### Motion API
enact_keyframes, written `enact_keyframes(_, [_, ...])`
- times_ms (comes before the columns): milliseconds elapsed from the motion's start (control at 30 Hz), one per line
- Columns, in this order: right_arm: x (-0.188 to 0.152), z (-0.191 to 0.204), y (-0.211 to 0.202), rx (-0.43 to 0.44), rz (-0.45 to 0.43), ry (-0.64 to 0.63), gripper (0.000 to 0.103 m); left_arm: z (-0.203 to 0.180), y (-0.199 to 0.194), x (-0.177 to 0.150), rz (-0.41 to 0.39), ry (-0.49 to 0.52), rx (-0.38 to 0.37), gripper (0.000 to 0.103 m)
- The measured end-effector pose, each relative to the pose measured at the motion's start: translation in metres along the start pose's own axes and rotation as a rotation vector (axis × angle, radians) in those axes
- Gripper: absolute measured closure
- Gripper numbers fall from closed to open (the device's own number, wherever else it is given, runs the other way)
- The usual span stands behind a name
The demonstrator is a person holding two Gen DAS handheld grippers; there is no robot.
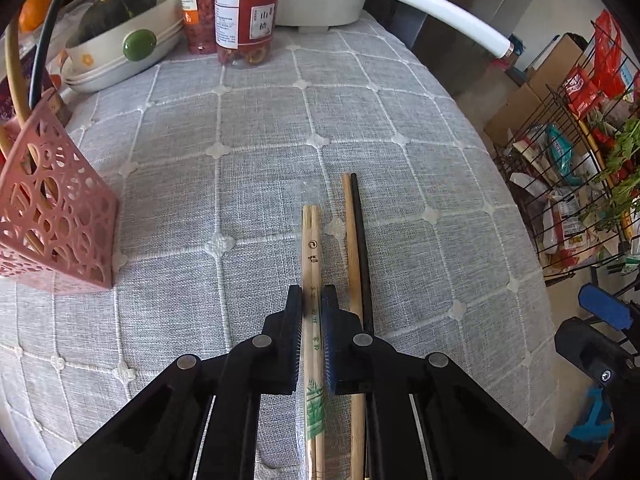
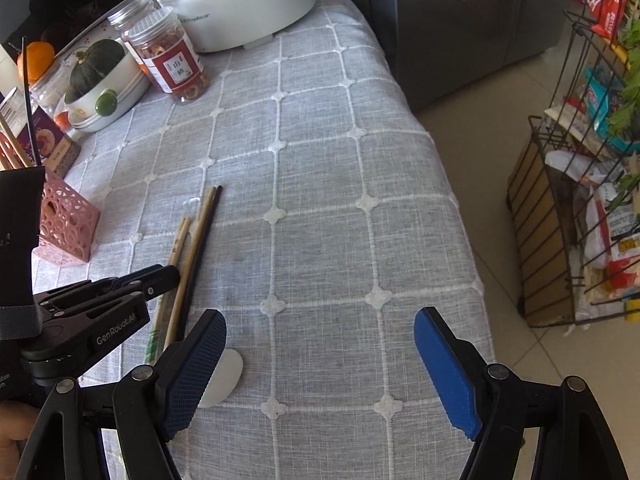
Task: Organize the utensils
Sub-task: 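Grasp the plastic-wrapped chopsticks with the left tool and lift them, then lower the wrapped chopsticks into the basket with the left tool while the right tool grasps a wooden chopstick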
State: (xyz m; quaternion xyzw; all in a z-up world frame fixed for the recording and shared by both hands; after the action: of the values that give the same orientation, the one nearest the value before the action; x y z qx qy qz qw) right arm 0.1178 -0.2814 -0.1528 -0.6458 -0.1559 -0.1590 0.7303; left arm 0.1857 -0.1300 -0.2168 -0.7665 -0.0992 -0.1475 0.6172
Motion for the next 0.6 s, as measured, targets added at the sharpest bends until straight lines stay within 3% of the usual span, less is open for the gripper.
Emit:
enact_keyframes(233, [0.000, 0.015, 0.009, -0.007, 0.016, -0.026, 0.021, 0.014, -0.053, 0.007, -0.087, -0.033, -0.059, 0.093])
enact_keyframes(600, [0.011, 0.070, 0.033, 0.052, 0.042, -0.058, 0.021, 0.073, -0.134, 0.001, -0.258, -0.084, -0.066, 0.093])
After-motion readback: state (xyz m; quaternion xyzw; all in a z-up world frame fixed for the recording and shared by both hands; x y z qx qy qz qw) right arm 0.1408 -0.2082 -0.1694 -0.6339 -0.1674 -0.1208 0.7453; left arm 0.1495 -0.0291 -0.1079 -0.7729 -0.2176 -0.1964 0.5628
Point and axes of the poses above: each gripper's, at about its wrist camera, not at the fingertips, and y roughly the way its jaws point, z to its left, x to its top, the point moved 7 cm from there along y, roughly the way its jaws point, and after that the axes turned 5 degrees about -y, right-handed, at the moved point
